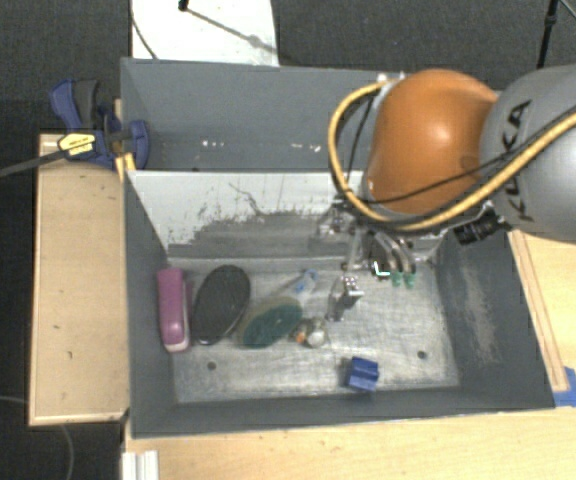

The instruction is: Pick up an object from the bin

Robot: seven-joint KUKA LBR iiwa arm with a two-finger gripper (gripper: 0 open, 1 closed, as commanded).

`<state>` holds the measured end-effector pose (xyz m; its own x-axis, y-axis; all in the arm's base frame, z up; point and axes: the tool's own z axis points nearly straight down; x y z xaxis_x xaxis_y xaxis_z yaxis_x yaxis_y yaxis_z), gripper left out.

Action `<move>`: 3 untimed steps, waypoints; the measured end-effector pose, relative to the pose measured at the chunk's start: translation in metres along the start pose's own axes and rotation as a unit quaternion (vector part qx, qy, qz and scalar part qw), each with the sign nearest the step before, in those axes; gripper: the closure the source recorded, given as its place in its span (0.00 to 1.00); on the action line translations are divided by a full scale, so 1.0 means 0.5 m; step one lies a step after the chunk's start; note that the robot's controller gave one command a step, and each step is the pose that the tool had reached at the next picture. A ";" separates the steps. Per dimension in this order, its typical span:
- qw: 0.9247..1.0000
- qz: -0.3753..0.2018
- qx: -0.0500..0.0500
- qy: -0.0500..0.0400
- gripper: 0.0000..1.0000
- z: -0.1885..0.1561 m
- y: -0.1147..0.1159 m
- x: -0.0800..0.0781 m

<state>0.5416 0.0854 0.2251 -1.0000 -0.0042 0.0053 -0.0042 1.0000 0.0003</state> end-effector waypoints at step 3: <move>0.956 -0.294 0.001 -0.007 1.00 -0.018 0.095 -0.062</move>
Offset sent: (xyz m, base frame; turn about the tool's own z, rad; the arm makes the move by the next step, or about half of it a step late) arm 0.0084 0.0318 -0.1549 -0.1830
